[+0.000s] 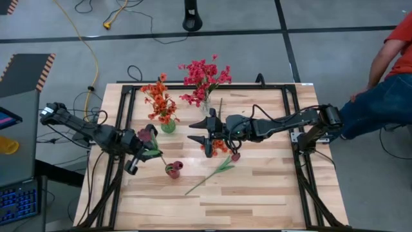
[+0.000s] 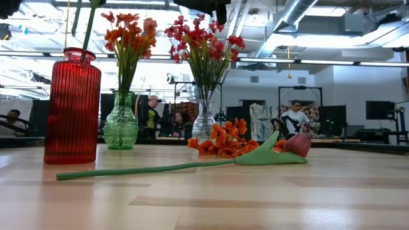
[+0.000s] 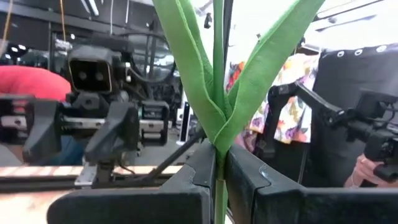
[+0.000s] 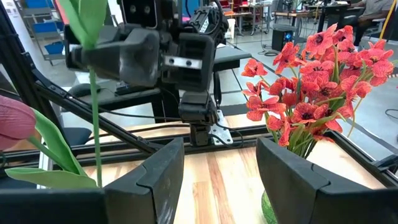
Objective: Sort flowers into vase by color
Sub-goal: Put the right red tulip into the red vase
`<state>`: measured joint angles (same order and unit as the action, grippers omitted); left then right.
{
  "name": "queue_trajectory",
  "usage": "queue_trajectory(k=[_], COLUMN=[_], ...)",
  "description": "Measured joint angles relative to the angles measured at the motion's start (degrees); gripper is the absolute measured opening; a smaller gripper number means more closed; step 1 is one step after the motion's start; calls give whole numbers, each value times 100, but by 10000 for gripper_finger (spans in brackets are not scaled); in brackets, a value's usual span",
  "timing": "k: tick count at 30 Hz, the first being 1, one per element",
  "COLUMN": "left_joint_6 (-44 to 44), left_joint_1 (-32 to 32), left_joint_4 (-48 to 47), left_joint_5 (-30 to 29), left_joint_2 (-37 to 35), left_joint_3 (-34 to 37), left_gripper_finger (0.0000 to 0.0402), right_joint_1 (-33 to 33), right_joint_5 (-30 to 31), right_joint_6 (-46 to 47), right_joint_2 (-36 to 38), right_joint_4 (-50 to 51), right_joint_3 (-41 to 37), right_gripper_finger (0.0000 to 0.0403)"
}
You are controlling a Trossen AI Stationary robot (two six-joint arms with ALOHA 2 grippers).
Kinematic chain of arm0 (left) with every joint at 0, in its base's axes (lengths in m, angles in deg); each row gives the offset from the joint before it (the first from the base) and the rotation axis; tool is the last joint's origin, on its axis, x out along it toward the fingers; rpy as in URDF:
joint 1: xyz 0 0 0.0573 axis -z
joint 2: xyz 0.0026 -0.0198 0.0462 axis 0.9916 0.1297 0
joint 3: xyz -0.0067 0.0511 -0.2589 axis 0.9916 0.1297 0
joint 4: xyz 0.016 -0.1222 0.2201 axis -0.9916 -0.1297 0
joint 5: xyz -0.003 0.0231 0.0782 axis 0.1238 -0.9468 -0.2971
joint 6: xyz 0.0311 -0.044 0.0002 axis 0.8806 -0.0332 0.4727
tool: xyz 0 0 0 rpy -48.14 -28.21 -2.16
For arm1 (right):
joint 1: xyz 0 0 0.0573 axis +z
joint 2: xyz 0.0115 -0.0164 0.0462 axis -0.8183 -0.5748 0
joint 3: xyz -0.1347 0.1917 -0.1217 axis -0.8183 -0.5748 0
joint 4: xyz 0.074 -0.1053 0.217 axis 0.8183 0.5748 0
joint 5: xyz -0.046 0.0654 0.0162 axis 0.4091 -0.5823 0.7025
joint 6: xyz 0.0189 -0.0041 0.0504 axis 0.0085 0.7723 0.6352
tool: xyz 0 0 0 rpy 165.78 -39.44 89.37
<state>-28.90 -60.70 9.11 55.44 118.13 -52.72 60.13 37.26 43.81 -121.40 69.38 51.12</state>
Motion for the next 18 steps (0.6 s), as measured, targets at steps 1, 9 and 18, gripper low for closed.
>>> queue_trajectory(k=[1, 9, 18], left_joint_6=[19, 275, 307], left_joint_1=[0, -2, -2], left_joint_4=[-5, -376, -761], left_joint_5=[-2, -7, -42], left_joint_2=[-51, -439, -226], left_joint_3=[0, 0, 0], left_gripper_finger=[8, 8, 8], right_joint_1=[1, 1, -1], right_joint_5=[2, 2, 2], right_joint_6=[0, -8, -7], right_joint_2=[-1, -1, -1], right_joint_4=[-2, 0, 0], right_joint_3=[0, 0, 0], right_gripper_finger=[227, 227, 227])
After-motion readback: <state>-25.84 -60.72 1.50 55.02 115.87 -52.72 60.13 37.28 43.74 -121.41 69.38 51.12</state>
